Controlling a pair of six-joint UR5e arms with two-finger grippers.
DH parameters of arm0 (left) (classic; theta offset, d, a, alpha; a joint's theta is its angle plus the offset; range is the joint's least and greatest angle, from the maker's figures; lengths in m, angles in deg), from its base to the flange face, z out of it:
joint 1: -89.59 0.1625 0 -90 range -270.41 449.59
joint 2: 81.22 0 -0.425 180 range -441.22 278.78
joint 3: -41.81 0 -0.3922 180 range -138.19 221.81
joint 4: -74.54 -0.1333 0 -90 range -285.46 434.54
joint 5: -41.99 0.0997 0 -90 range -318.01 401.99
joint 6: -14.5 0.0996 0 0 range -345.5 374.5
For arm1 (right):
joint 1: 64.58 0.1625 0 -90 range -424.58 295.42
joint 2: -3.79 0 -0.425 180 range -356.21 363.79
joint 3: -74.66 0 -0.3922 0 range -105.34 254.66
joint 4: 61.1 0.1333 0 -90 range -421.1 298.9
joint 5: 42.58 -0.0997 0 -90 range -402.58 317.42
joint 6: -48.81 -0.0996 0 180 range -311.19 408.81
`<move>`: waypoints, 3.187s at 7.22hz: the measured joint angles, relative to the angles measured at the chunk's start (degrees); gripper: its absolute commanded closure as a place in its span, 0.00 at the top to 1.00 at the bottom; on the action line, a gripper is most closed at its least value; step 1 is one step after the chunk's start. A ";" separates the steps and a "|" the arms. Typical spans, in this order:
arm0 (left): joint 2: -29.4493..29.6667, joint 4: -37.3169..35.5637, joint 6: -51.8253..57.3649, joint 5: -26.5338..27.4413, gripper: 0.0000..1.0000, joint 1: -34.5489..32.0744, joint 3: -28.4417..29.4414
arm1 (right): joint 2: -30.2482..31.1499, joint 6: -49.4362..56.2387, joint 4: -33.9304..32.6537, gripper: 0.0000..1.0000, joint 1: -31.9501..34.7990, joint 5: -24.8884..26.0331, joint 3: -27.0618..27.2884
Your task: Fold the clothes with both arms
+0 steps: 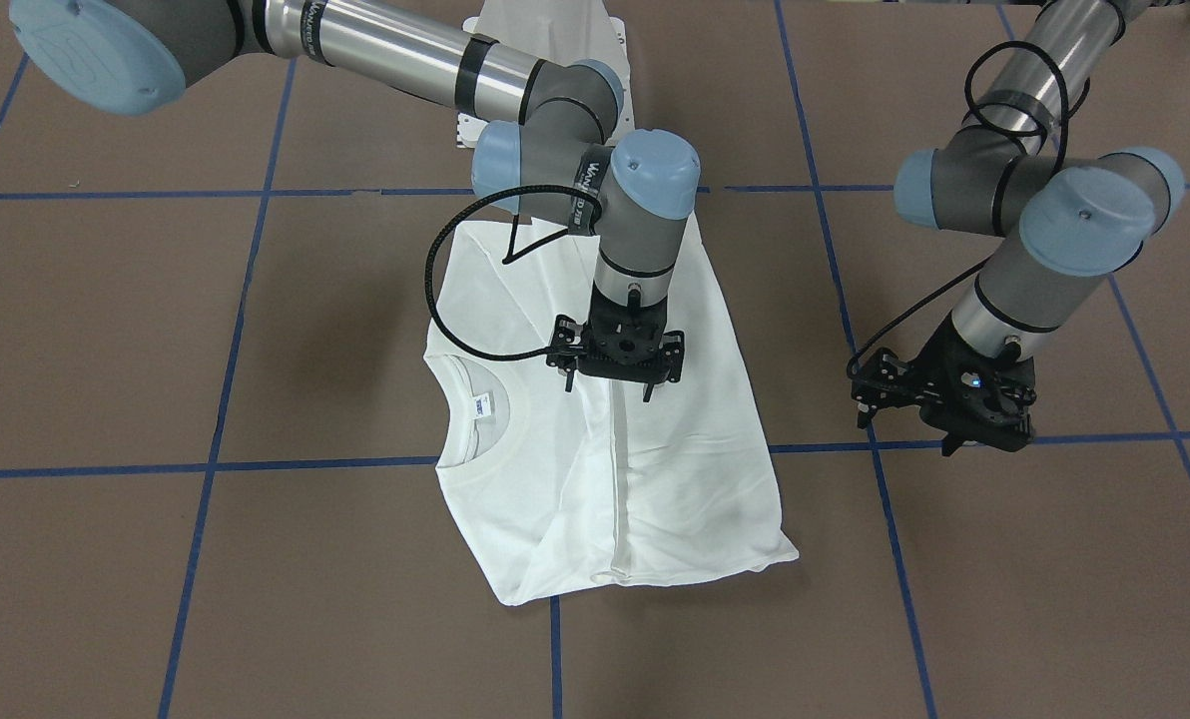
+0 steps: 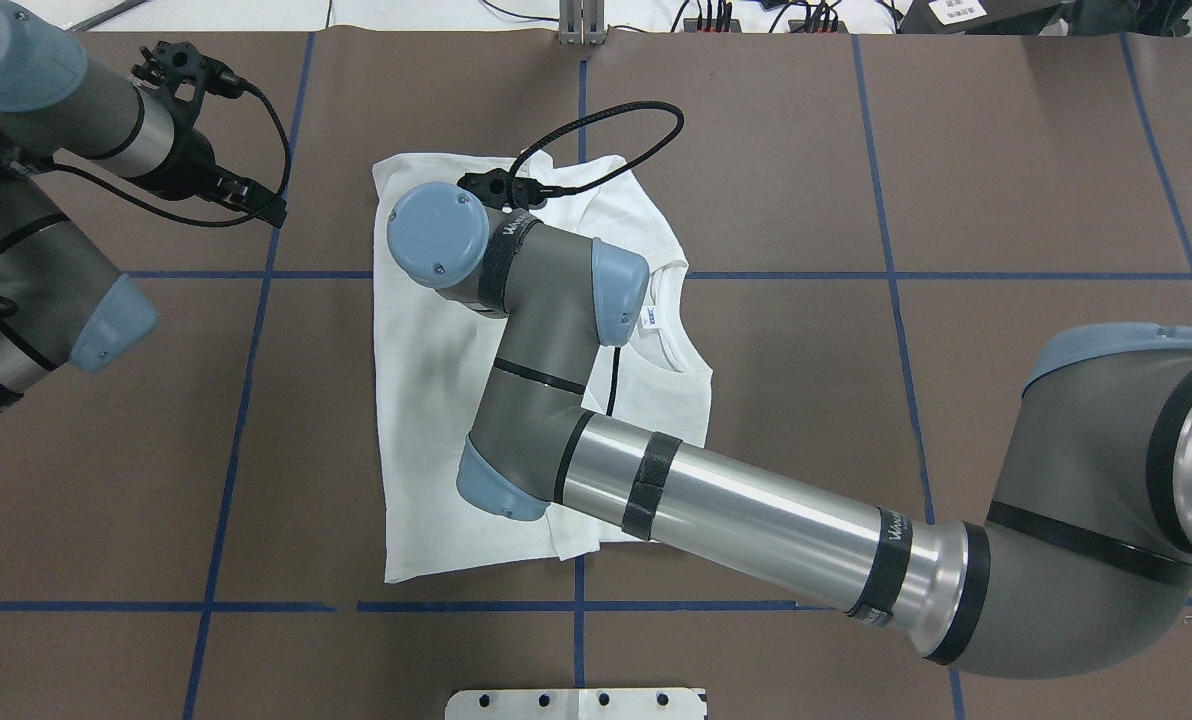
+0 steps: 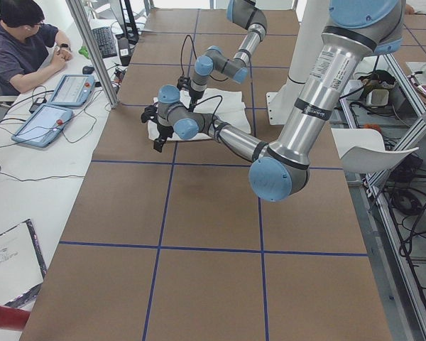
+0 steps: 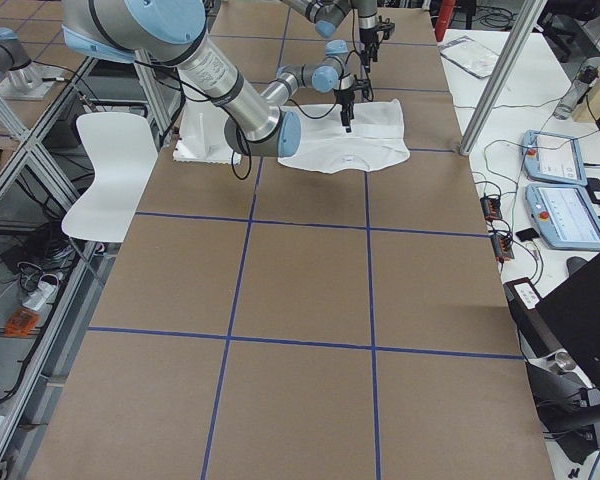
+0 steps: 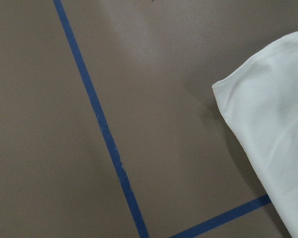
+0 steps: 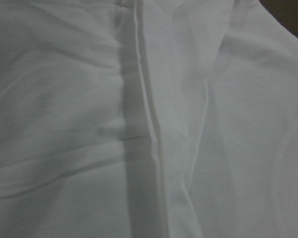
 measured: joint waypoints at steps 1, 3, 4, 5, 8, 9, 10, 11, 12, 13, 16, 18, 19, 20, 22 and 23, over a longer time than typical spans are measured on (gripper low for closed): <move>0.05 0.04 -0.04 -0.02 1.00 0.04 -0.02 | -0.15 2.38 -1.94 1.00 -0.01 -0.08 -0.47; 0.10 0.09 -0.07 -0.04 1.00 0.10 0.02 | -0.18 6.68 -6.84 1.00 0.05 -0.19 -0.24; 0.13 0.12 -0.07 -0.04 1.00 0.11 0.02 | -0.03 9.40 -11.27 1.00 0.35 -0.21 0.74; 0.16 0.14 -0.07 -0.04 1.00 0.11 0.02 | 0.53 12.68 -16.86 1.00 1.16 -0.34 2.42; 0.36 0.15 -0.35 -0.04 1.00 0.11 0.03 | 10.98 28.19 -29.14 1.00 6.79 -1.08 14.93; 0.47 0.18 -0.55 -0.04 1.00 0.11 0.01 | 13.72 31.33 -29.60 1.00 8.36 -1.46 17.63; 0.51 0.22 -0.63 -0.04 1.00 0.11 -0.03 | 14.65 31.97 -27.87 1.00 9.09 -2.87 19.08; 0.53 0.23 -0.67 -0.04 1.00 0.11 -0.05 | 15.11 29.19 -22.58 1.00 9.03 -5.49 19.62; 0.53 0.24 -0.68 -0.03 1.00 0.11 -0.04 | 15.32 23.06 -15.90 1.00 7.98 -7.38 19.67; 0.45 0.28 -0.68 0.01 1.00 0.11 -0.01 | 15.28 15.81 -9.80 1.00 5.80 -8.17 19.64; 0.16 0.57 -0.65 0.04 1.00 0.11 0.02 | 14.30 2.61 -2.69 0.94 -0.94 -7.23 19.79; 0.09 0.67 -0.68 0.04 1.00 0.11 0.03 | 13.81 1.01 -2.07 0.63 -2.50 -6.46 19.84; 0.05 0.68 -0.70 0.04 1.00 0.11 0.03 | 13.57 0.50 -2.04 0.52 -3.11 -6.32 19.84; 0.04 0.68 -0.74 0.04 1.00 0.11 0.03 | 13.44 0.23 -2.05 0.33 -3.64 -6.25 19.83; 0.02 0.68 -0.77 0.04 1.00 0.11 0.03 | 13.39 -0.24 -2.16 0.09 -4.35 -6.25 19.83; 0.02 0.68 -0.77 0.04 1.00 0.11 0.03 | 13.41 -0.34 -2.31 0.08 -4.55 -6.22 19.87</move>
